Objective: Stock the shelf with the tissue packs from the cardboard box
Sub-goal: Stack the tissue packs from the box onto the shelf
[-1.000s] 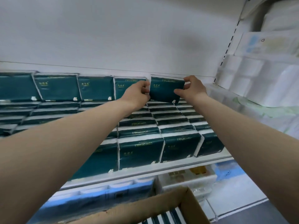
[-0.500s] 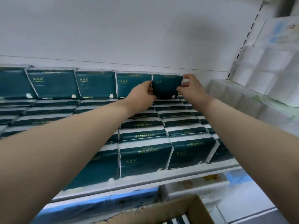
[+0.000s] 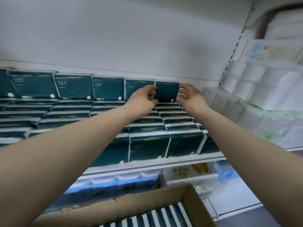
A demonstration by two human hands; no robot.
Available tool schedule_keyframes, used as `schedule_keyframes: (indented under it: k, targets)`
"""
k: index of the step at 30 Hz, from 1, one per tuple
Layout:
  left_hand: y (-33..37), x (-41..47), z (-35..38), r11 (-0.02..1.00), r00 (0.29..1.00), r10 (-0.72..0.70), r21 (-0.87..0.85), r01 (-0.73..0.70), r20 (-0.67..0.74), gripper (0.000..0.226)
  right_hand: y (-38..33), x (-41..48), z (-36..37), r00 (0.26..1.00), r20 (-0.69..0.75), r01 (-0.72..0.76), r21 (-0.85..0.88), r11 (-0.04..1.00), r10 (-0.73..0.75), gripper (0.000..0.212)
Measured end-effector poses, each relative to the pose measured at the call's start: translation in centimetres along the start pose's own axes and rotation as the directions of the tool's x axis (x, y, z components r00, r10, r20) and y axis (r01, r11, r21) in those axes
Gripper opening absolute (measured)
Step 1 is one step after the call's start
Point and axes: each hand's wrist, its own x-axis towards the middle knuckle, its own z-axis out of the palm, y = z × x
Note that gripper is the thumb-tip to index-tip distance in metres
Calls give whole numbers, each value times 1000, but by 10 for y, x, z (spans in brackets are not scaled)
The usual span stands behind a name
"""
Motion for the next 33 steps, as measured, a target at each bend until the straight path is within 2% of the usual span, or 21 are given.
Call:
schedule_keyframes:
  k: [8, 13, 19, 24, 28, 30, 33]
  targets:
    - [17, -76, -19, 991, 993, 90, -91, -96, -76, 43, -33, -86, 4, 995, -8, 98, 59, 993, -98, 45]
    - [9, -137, -24, 982, 993, 107, -150, -113, -49, 33, -41, -151, 19, 995, -5, 104, 145, 984, -105, 42]
    - [-24, -215, -17, 988, 998, 46, -151, -41, 35, 32, -14, -234, 53, 997, 44, 56, 166, 984, -64, 39]
    - [-67, -274, -2, 980, 991, -57, -181, 79, 122, 29, 18, -295, 87, 989, 142, -80, 215, 973, 50, 33]
    - [-100, -312, 13, 966, 963, -168, -161, 204, 213, 31, 46, -328, 112, 957, 259, -162, 119, 980, 127, 31]
    - [-116, -327, 22, 954, 951, -207, -168, 248, 232, 31, 54, -337, 124, 919, 347, -215, 47, 976, 185, 34]
    - [-134, -344, 37, 933, 919, -269, -159, 322, 288, 29, 62, -345, 139, 857, 449, -173, -209, 962, 252, 32]
